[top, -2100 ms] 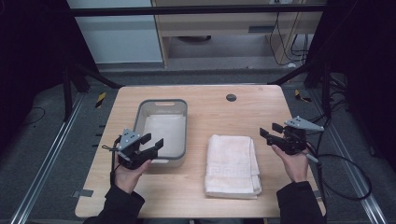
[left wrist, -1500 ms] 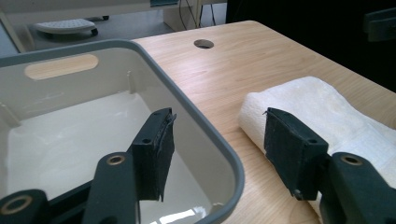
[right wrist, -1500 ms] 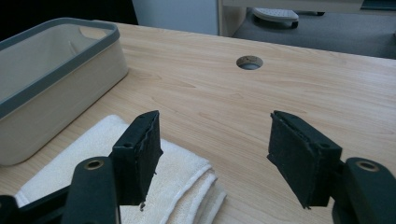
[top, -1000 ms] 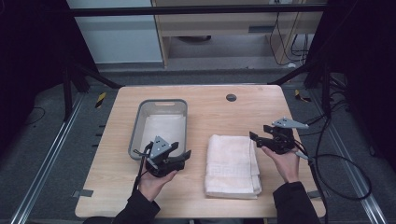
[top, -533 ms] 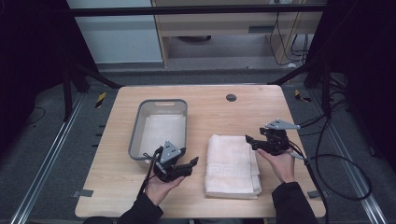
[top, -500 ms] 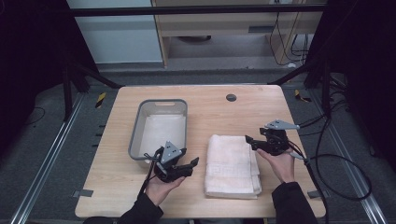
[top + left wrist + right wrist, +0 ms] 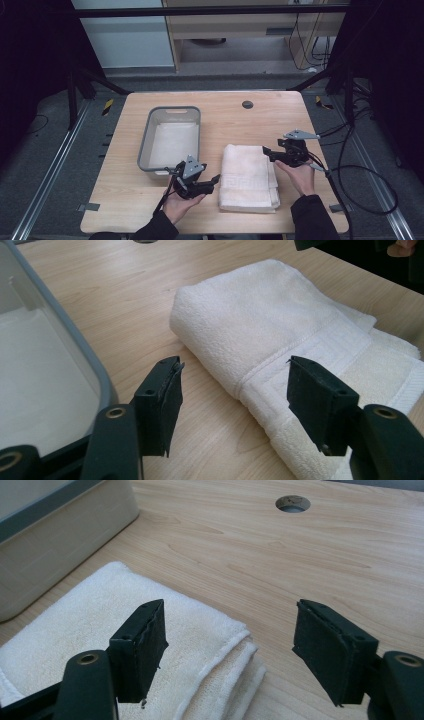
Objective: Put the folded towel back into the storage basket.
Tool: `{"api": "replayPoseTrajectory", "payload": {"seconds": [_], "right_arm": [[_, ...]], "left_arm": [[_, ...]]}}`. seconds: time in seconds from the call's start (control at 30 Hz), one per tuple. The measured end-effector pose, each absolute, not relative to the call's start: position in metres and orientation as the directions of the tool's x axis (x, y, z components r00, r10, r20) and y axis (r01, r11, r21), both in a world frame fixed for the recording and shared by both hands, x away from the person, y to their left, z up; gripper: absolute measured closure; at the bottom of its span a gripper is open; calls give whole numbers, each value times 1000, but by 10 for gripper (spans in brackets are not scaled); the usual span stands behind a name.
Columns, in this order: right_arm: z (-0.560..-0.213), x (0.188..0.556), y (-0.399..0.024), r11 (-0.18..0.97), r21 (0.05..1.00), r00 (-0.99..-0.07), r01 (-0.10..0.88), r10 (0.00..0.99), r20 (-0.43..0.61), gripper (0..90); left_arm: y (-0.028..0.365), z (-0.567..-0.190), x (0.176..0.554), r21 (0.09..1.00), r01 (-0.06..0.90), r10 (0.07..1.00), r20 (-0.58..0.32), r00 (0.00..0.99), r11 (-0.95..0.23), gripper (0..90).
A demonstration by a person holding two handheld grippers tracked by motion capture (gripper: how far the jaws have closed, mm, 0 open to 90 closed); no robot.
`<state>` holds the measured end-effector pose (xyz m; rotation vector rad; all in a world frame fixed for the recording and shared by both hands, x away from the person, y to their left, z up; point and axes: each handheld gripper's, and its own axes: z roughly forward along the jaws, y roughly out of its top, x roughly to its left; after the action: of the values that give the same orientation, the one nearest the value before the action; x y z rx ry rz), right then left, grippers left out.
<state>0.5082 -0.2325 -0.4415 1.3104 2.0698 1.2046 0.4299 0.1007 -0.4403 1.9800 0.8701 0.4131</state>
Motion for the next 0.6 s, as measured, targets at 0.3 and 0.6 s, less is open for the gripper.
{"api": "replayPoseTrajectory", "payload": {"seconds": [0.3, 0.6], "right_arm": [[-449, 511, -234, 195, 824, -471, 531, 877, 96, 291], [-458, 514, -235, 197, 811, -463, 551, 880, 100, 290]], "left_arm": [[90, -449, 429, 827, 420, 706, -40, 707, -374, 362], [83, -458, 430, 812, 433, 702, -41, 711, -391, 361]]}}
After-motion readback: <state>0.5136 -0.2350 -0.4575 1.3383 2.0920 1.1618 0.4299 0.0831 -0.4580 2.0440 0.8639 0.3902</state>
